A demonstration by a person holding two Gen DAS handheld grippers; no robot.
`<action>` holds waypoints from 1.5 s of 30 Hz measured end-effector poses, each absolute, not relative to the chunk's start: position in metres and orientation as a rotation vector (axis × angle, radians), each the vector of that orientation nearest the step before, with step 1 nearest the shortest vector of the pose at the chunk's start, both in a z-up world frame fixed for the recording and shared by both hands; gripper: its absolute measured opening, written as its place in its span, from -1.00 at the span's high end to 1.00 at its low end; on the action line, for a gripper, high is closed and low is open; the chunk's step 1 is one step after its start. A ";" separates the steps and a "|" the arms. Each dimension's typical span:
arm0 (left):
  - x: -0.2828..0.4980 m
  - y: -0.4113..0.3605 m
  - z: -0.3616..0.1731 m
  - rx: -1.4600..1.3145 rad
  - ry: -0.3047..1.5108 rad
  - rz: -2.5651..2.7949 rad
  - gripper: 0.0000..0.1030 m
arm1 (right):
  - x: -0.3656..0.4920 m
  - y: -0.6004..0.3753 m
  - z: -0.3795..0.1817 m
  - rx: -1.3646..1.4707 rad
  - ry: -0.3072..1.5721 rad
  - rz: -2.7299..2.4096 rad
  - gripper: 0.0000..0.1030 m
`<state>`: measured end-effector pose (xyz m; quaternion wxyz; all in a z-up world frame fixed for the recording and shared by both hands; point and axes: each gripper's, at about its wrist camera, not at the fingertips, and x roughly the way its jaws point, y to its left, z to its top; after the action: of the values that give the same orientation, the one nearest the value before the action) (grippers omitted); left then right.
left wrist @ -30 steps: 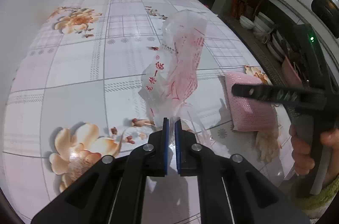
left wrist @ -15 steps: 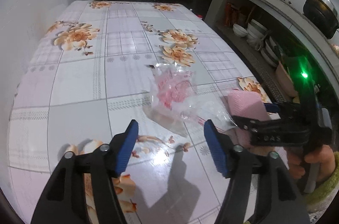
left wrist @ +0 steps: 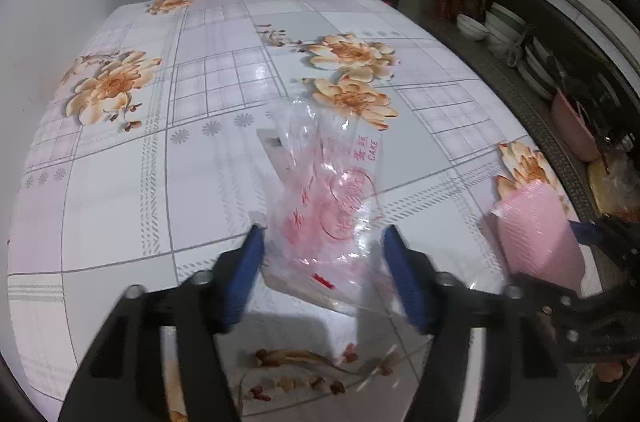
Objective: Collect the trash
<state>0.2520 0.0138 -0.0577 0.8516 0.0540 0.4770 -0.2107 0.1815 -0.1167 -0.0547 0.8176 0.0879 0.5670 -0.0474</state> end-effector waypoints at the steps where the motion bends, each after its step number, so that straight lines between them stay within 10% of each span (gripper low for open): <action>1: 0.253 0.014 -0.058 0.115 1.007 -0.441 0.10 | 0.180 -0.118 -0.055 0.188 1.204 -0.099 -0.53; 28: 0.192 -0.153 0.025 0.198 0.890 -0.838 0.46 | 0.018 -0.290 -0.003 0.833 0.769 -0.301 -0.45; 45: 0.139 -0.453 -0.069 0.528 1.131 -1.124 0.45 | -0.119 -0.481 -0.191 1.384 0.703 -0.842 -0.57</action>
<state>0.1391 -0.4533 -0.0692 0.6677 0.2340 0.5013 -0.4981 -0.1187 -0.4809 -0.1915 0.6348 0.6055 0.3077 -0.3682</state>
